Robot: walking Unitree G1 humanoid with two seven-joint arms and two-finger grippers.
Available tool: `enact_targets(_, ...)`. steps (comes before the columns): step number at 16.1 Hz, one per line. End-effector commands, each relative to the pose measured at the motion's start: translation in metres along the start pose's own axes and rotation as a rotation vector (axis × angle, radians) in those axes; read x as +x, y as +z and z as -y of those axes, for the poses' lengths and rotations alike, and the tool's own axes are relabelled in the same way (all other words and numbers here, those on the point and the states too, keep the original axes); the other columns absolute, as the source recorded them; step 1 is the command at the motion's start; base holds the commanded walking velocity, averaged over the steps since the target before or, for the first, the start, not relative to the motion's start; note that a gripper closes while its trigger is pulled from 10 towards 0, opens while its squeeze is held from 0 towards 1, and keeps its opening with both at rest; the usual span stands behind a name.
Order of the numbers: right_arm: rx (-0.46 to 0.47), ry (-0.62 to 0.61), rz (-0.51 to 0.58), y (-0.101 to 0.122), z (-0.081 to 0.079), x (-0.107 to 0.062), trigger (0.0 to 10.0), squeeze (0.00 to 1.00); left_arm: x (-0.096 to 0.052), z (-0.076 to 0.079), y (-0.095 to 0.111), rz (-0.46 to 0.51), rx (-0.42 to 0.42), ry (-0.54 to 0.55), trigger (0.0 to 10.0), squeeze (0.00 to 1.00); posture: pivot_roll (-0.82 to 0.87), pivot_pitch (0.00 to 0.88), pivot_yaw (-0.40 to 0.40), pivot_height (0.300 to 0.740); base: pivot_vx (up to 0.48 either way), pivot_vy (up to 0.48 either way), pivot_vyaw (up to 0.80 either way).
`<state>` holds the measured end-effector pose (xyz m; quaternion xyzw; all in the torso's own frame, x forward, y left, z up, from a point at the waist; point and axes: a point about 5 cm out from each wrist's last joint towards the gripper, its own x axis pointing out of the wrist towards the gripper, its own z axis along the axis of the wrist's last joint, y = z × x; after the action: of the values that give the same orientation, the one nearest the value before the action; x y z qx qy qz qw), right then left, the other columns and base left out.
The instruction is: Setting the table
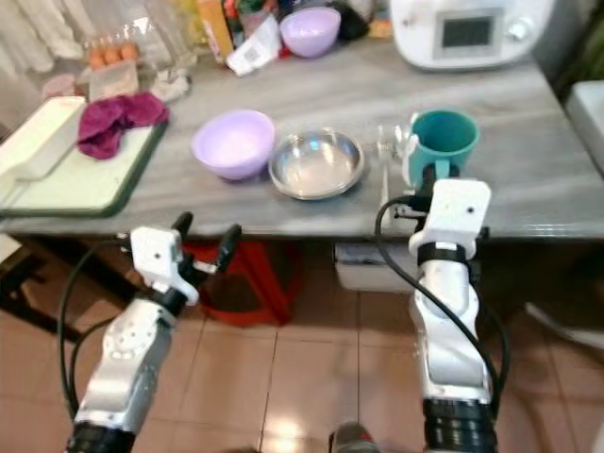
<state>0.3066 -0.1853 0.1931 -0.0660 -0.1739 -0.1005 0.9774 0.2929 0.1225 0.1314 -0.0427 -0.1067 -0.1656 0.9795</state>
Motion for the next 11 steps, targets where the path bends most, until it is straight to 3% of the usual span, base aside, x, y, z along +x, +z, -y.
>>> enact_targets(1, -0.001, 0.030, 0.089, 0.019, -0.011, 0.001, 10.0, 0.00, -0.004, -0.010, 0.012, 0.036, 0.030, 0.012, 10.0, 0.00, -0.11, 0.173, 0.126, 0.740, 0.000, 0.000, 0.00)
enact_targets(8, -0.085, 0.032, 0.174, 0.038, -0.011, 0.005, 10.0, 0.00, -0.012, -0.002, 0.020, 0.039, 0.045, -0.050, 10.0, 0.00, -0.11, 0.171, 0.115, 0.740, 0.000, 0.000, 0.00)
enact_targets(11, -0.098, -0.018, 0.157, 0.036, -0.001, 0.007, 10.0, 0.00, -0.018, -0.004, 0.017, 0.018, 0.045, -0.075, 10.0, 0.00, -0.12, 0.167, 0.110, 0.740, 0.000, 0.000, 0.00)
